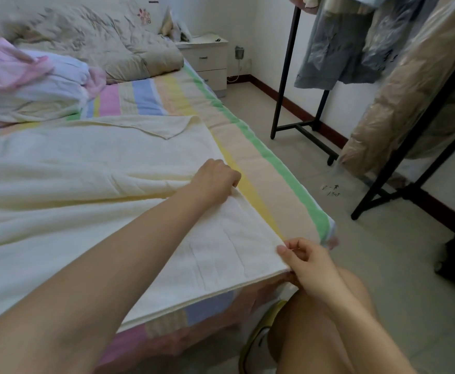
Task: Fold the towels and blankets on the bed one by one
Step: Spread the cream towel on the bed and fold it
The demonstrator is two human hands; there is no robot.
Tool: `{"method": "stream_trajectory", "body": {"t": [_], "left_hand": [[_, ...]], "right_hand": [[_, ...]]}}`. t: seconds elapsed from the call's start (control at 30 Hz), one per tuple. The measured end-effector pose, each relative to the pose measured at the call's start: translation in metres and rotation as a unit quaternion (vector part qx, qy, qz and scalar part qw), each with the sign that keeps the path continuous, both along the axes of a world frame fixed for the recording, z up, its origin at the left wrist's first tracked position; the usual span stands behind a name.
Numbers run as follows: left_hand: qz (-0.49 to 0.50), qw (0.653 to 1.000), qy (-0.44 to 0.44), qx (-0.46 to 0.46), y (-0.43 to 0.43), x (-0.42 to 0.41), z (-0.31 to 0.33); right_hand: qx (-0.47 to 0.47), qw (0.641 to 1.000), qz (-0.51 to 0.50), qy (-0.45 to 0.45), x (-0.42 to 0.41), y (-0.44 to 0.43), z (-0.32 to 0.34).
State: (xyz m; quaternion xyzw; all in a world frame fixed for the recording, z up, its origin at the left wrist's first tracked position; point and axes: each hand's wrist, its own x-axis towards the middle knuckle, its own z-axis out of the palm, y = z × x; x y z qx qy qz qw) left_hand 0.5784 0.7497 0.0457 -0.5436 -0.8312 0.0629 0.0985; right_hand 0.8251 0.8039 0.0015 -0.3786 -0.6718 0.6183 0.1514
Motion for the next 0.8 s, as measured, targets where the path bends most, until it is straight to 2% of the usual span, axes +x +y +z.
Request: {"method": "stream_trajectory", "body": {"t": [0.07,0.17,0.27,0.33,0.37,0.47,0.57,0.63,0.73,0.8], "left_hand": [[0.010,1.000,0.008,-0.001,-0.002,0.005,-0.002],[0.014,0.996,0.040,0.075,-0.013,0.012,-0.011],[-0.010,0.986,0.001,0.169,-0.043,0.021,-0.013],[-0.015,0.975,-0.035,0.219,-0.074,0.029,-0.014],[-0.016,0.968,-0.043,0.247,-0.092,0.035,-0.013],[0.034,0.956,-0.060,0.286,-0.164,0.046,-0.018],[0.157,0.939,-0.066,0.298,-0.263,0.043,-0.029],[0.264,0.925,-0.066,0.264,-0.333,0.043,-0.036],[0.404,0.895,-0.107,0.158,-0.413,0.049,-0.041],[0.436,0.881,-0.116,0.140,-0.455,0.058,-0.046]], "right_hand": [[0.036,0.999,0.000,-0.025,0.005,0.005,-0.004],[0.187,0.976,0.038,-0.101,0.003,-0.002,-0.007],[0.371,0.915,0.029,-0.155,-0.001,-0.021,0.001],[0.492,0.863,0.016,-0.114,-0.009,-0.041,0.004],[0.523,0.849,0.029,-0.076,-0.016,-0.054,0.006],[0.551,0.821,0.151,0.015,-0.046,-0.107,0.008],[0.557,0.788,0.252,0.068,-0.077,-0.167,0.005],[0.554,0.767,0.311,0.089,-0.095,-0.203,0.004],[0.568,0.719,0.391,0.086,-0.118,-0.248,0.006],[0.585,0.682,0.432,0.080,-0.133,-0.286,0.009]]}}
